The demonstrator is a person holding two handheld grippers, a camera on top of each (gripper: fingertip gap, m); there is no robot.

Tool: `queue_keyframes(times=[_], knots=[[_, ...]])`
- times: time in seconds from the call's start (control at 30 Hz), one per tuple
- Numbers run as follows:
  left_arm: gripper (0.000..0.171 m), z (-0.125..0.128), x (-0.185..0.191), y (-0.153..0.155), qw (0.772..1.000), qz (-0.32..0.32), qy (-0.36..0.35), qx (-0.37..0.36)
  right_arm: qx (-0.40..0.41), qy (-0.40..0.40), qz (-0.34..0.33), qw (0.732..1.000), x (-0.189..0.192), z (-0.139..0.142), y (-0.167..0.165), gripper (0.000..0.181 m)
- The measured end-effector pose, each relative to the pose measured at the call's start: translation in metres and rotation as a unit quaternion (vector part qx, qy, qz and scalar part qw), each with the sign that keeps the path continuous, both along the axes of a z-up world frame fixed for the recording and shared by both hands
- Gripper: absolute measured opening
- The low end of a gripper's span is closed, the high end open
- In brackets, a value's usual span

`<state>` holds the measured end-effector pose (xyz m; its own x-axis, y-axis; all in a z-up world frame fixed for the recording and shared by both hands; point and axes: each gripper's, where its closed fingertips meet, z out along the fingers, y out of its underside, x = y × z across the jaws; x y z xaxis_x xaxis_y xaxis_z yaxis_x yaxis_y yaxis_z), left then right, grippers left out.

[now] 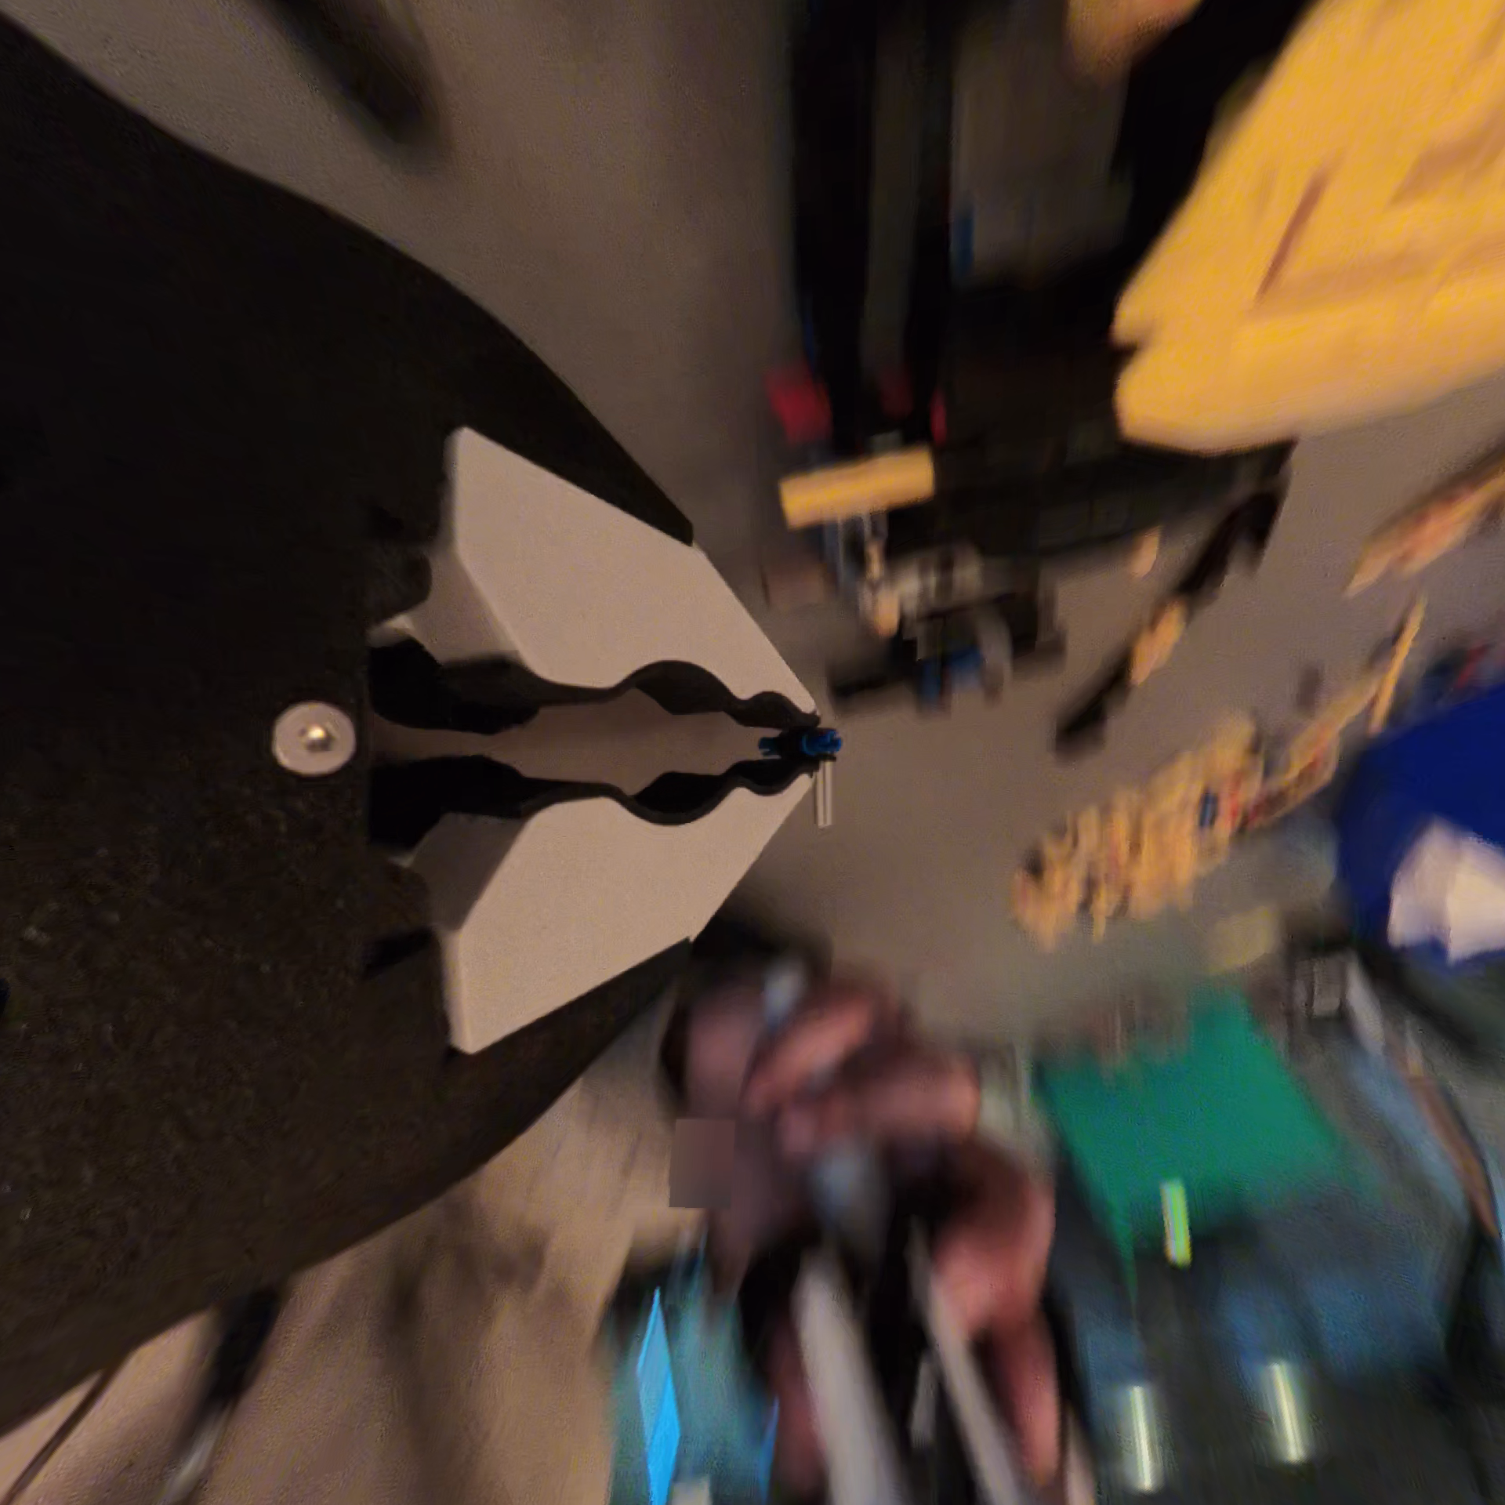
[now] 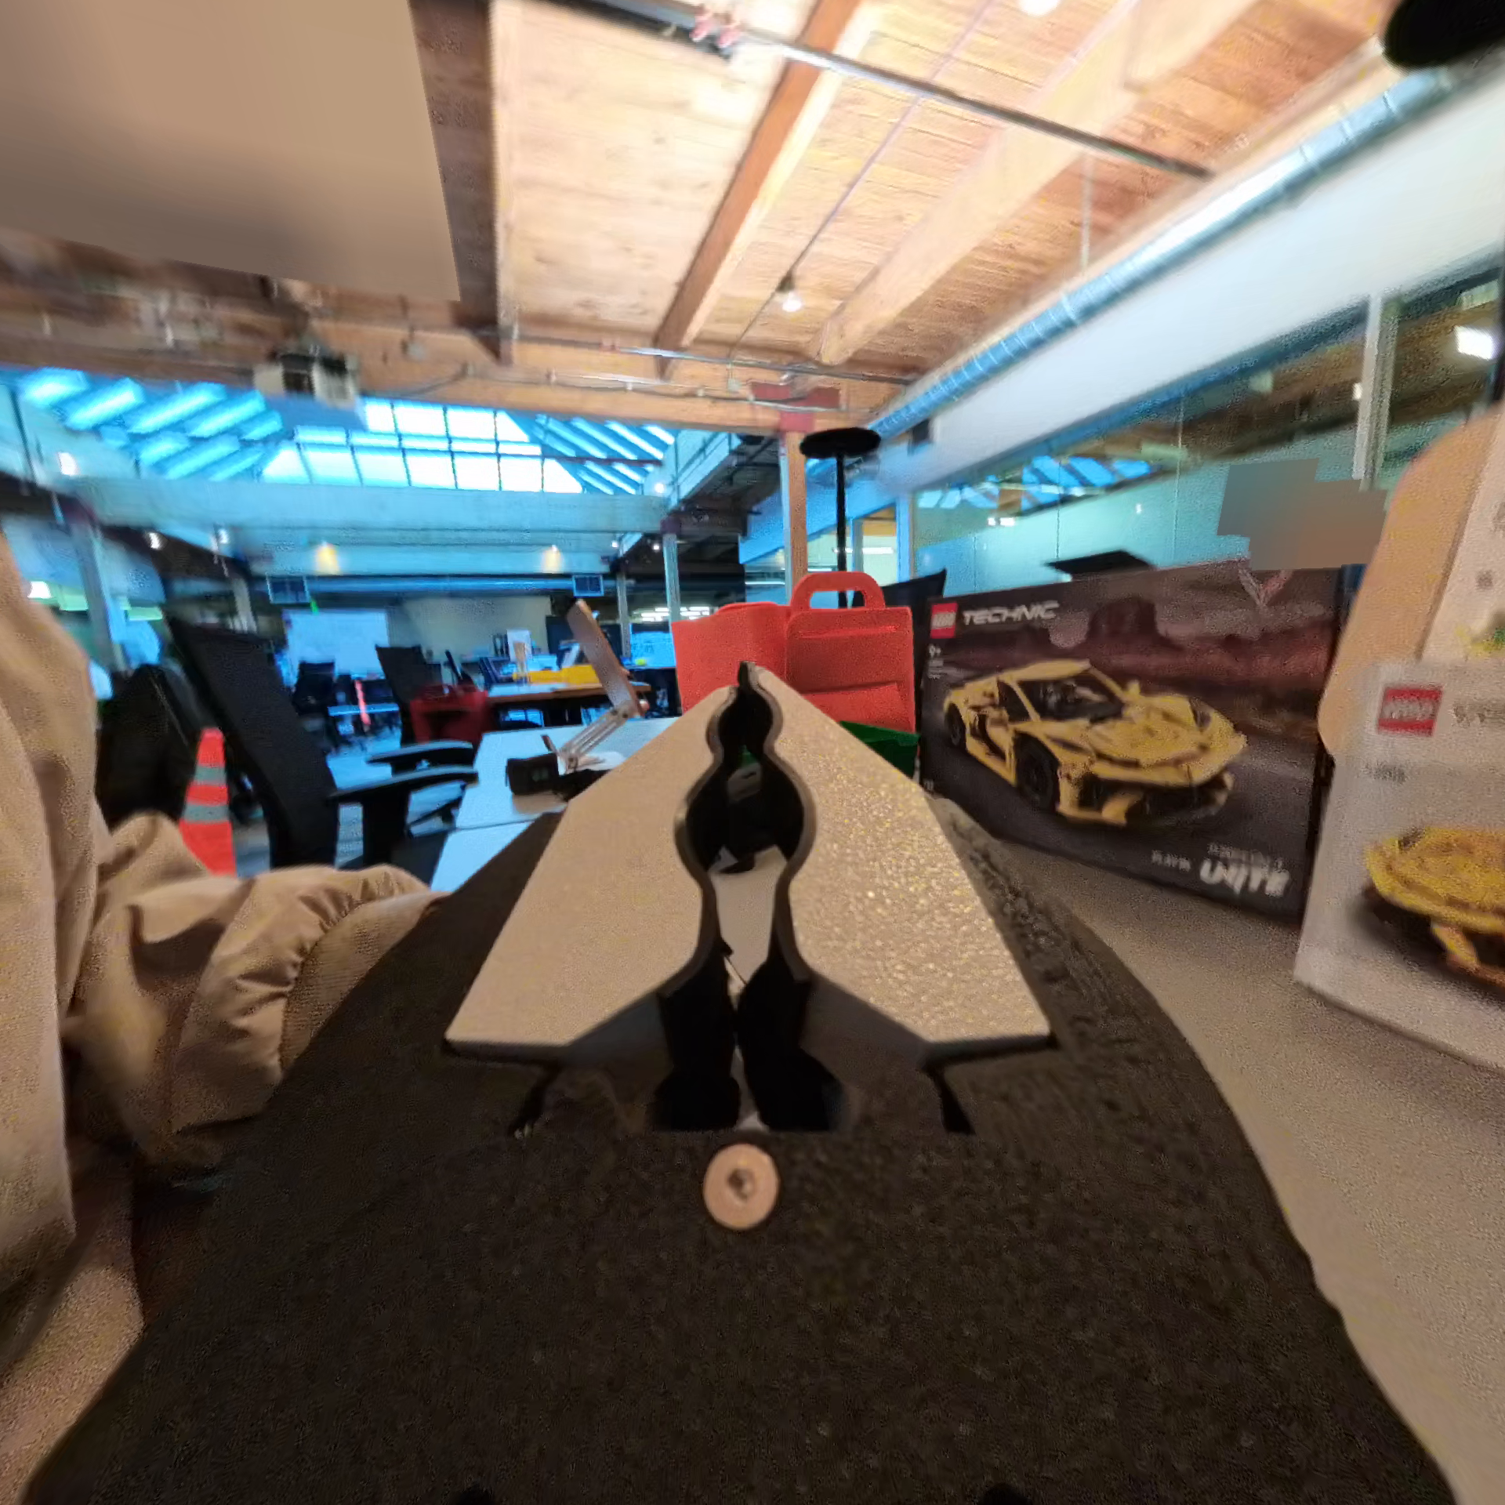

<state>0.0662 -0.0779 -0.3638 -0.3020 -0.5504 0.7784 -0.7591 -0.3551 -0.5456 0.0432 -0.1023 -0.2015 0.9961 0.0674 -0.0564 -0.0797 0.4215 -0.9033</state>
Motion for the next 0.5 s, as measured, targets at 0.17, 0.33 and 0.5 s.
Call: queue_keyframes(times=[0.17, 0.33, 0.5], knots=[[0.006, 0.032, -0.006, -0.002, 0.995, -0.007, -0.085, -0.042, -0.046, 0.04, -0.03, 0.998, 0.032, -0.015, -0.004, 0.0], [0.006, 0.044, -0.007, 0.002, 0.99, -0.006, -0.097, -0.105, -0.029, 0.111, 0.008, 0.993, 0.041, -0.016, -0.009, 0.0], [0.006, 0.052, -0.01, 0.002, 0.986, -0.011, -0.11, -0.126, -0.185, 0.073, 0.004, 0.98, 0.032, -0.062, 0.01, 0.0]])
